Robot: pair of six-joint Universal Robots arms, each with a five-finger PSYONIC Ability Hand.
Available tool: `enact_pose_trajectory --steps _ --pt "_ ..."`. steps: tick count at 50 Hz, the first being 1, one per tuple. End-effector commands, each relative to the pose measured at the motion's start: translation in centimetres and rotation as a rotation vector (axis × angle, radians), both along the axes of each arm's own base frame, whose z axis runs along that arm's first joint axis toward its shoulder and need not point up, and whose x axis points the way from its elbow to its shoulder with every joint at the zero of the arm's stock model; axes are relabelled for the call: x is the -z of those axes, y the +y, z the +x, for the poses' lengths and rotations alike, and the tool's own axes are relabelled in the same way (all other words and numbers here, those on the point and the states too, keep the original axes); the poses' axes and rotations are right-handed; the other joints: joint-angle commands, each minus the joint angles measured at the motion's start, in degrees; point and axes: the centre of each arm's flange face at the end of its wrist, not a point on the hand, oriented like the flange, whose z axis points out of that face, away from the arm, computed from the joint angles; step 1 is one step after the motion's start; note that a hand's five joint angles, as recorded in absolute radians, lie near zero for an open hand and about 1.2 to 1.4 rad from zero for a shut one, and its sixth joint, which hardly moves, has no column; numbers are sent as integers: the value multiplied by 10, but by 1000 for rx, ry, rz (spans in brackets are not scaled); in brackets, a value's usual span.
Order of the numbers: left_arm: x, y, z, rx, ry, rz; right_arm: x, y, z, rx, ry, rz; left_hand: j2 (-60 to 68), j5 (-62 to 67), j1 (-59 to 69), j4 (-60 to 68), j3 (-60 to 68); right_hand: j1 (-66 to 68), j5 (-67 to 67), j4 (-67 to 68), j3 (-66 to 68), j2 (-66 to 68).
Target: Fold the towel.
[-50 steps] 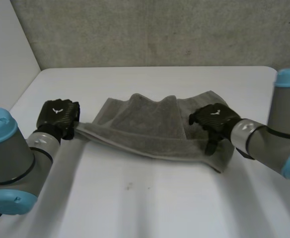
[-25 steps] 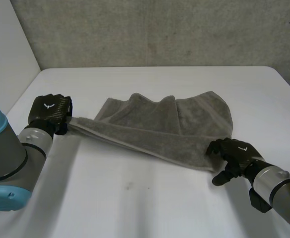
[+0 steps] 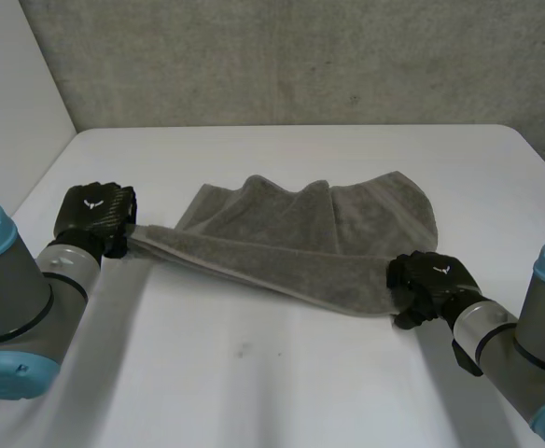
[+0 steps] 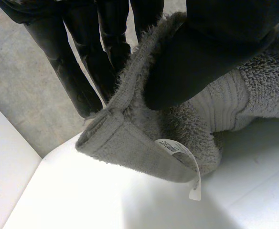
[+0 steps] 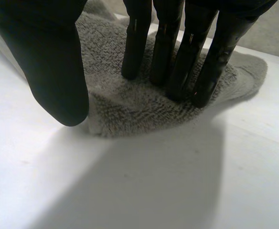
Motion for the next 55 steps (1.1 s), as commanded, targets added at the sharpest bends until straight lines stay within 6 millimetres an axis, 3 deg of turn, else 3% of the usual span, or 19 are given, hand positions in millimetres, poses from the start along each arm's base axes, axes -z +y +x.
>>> enact_pose_trajectory --steps 1,2,4,10,14,15,16,18,21,28,32,36,42,47,49,51,52,54,55 --pt "1 0 0 2 0 2 2 -6 1 5 34 -21 102 103 110 102 103 226 183 169 167 174" --pt "1 0 0 2 0 2 2 -6 1 5 34 -21 102 103 110 102 103 227 183 169 168 175" --pt "1 0 0 2 0 2 -1 -10 2 8 31 -36 102 103 110 102 103 460 417 403 401 408" --pt "1 2 -2 8 -1 4 -21 -20 0 26 14 -107 102 103 110 102 103 461 418 404 403 410" --pt "-4 8 -3 14 -1 3 -75 -29 2 23 -12 -263 102 103 110 102 103 461 418 404 403 410" --pt "-10 11 -3 16 -3 -2 -94 -27 2 14 -2 -299 102 103 110 102 103 461 418 404 403 410" --pt "-10 11 -3 16 -3 -2 -94 -27 2 14 -1 -299 102 103 110 102 103 461 418 404 403 410" --pt "-26 21 -1 18 1 -1 -129 -18 2 -19 44 -331 102 103 110 102 103 461 418 404 403 410" --pt "-42 32 2 20 -2 11 -150 -10 2 -66 126 -307 102 103 110 102 103 461 418 404 403 410" --pt "-59 52 9 19 -39 85 -151 12 -4 -223 422 -158 102 103 110 102 103 461 418 404 403 410" --pt "-49 62 12 23 -86 229 -129 15 -11 -327 617 -30 102 103 110 102 103 461 418 404 403 410" --pt "-30 61 11 23 -119 335 -111 11 -10 -349 672 16 102 103 110 102 103 461 418 404 403 410" --pt "-3 37 -1 38 -142 407 -85 -20 4 -316 709 -48 102 103 110 102 103 461 418 404 403 410" --pt "-12 -3 -15 39 -119 326 -97 -55 22 -202 735 -272 102 103 110 102 103 461 418 404 403 410" --pt "-24 -19 -21 40 -102 265 -109 -71 28 -147 727 -378 102 103 110 102 103 461 418 404 403 410" --pt "-71 -51 -36 33 -44 64 -153 -100 38 -26 687 -645 102 103 110 102 103 461 418 404 403 410" --pt "-71 -52 -37 32 -44 63 -153 -100 38 -25 687 -646 102 103 110 102 103 461 418 404 403 410" --pt "-138 -75 -49 9 65 -215 -208 -118 45 103 615 -938 102 103 110 102 103 461 418 404 403 410" --pt "-139 -75 -49 9 66 -216 -208 -118 45 104 614 -940 102 103 110 102 103 461 418 404 403 410"
